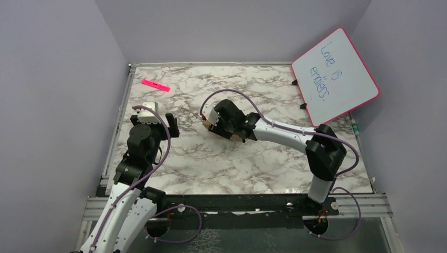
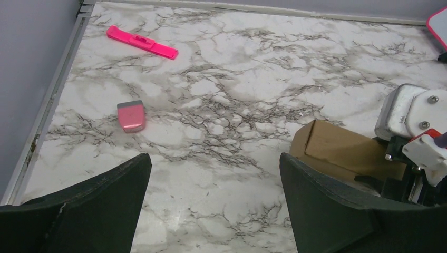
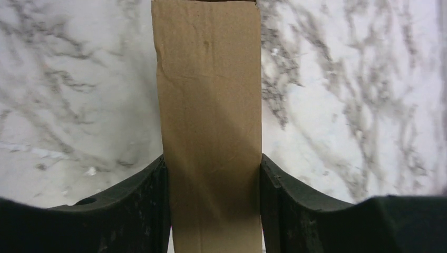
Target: Fold the paper box
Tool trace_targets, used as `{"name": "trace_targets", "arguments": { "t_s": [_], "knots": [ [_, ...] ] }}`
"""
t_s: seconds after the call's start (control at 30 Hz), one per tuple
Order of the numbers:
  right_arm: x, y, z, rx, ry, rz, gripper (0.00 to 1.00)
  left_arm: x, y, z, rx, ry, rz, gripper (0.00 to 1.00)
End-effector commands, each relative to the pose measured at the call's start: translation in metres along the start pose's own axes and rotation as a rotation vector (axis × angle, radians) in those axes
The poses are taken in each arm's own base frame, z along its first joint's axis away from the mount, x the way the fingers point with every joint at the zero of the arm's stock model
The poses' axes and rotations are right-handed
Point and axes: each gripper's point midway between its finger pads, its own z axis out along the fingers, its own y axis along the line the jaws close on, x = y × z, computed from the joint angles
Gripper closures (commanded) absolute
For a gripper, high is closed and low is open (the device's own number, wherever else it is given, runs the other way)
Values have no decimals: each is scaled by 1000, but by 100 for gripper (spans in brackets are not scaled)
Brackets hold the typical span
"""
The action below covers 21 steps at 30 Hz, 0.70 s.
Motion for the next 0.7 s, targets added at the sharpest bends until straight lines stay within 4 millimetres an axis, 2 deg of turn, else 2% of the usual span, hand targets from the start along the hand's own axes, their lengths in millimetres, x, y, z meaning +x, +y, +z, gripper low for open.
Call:
{"name": "trace_targets", "arguments": {
  "t_s": [0.0,0.07,0.17,0.27,0.33,0.5,0.67],
  "knots": [
    [-9,-58,-18,281,7,-134,53,-2,7,-3,-29,-11,2,8],
    [-2,-67,-14,352,27,-176,53,-2,7,-4,-29,-16,-1,8],
    [10,-69,0,412,27,-238,53,-4,9,-6,-35,-24,-3,8],
    [27,-55,17,419,65,-271,51,-6,9,-7,-36,-33,-7,8],
    [38,-43,21,427,84,-298,48,-6,10,-8,-39,-37,-10,8],
    [55,-20,16,373,125,-245,35,-7,10,-9,-39,-42,-12,8],
    [72,-3,-5,309,159,-150,21,-6,9,-9,-31,-39,-10,8]
  ]
}}
